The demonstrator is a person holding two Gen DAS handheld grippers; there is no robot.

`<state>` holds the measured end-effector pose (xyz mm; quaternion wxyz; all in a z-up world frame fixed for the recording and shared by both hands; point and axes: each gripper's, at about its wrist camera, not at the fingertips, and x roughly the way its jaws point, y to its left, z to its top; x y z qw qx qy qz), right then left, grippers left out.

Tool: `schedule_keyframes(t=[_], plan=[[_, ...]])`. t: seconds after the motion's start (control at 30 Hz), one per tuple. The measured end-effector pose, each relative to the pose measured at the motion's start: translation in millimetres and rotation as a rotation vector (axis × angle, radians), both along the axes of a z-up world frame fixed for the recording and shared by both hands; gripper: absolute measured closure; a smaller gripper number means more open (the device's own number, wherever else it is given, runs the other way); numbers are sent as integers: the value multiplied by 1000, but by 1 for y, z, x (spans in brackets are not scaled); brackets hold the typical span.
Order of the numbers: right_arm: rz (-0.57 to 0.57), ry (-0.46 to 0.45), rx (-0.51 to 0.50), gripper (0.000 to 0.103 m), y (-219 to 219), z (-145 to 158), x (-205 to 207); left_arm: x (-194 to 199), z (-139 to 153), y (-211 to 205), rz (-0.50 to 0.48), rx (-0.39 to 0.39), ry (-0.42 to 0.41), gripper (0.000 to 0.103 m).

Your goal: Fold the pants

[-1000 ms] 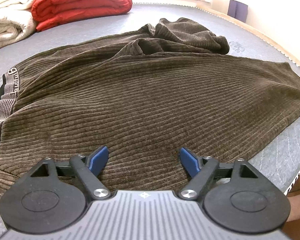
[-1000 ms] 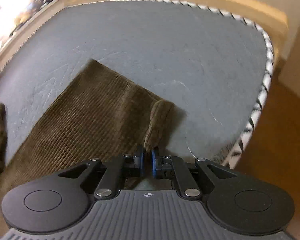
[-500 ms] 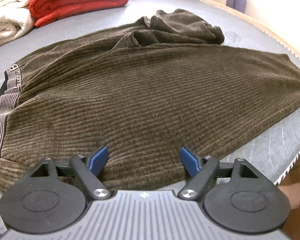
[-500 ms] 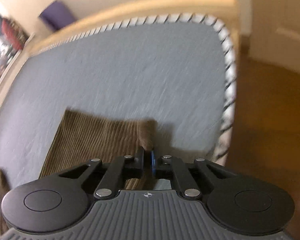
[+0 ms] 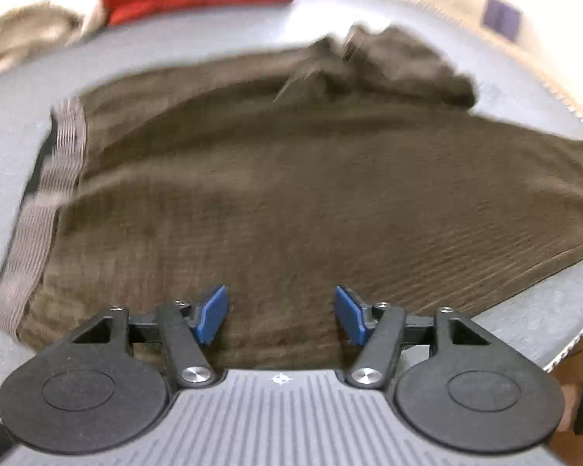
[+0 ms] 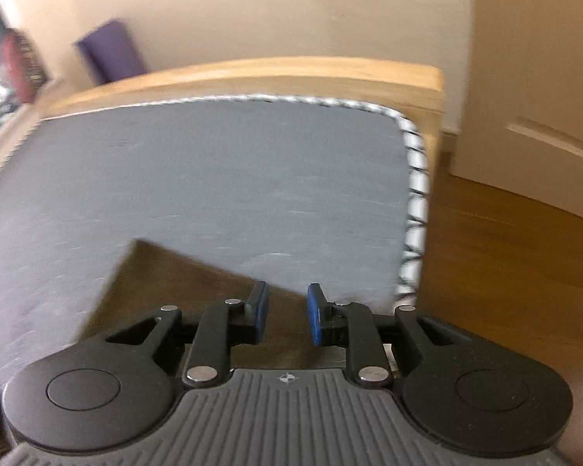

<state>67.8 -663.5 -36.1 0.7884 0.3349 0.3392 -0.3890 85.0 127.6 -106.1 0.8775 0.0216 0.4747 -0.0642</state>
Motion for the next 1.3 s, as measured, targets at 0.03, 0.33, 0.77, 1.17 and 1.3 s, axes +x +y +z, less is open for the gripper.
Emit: schedule_keyframes(t=[0.03,0.33,0.77,1.17,1.3], plan=[[25,-24,-7,80,7,8,5,2,-1,2,-14,-8,1,36],[558,-276,-120,63,115,113,57,34,64,82,-24,-111,-146,36],[779,-263,-83,55,213,114,83,62,36,177,286,-145,-11,29],[807,-186,-101,55,251,107,97,77,8,182,289,-184,158,23],[795,-180,-87,55,247,105,97,79,3,187,301,-203,185,23]])
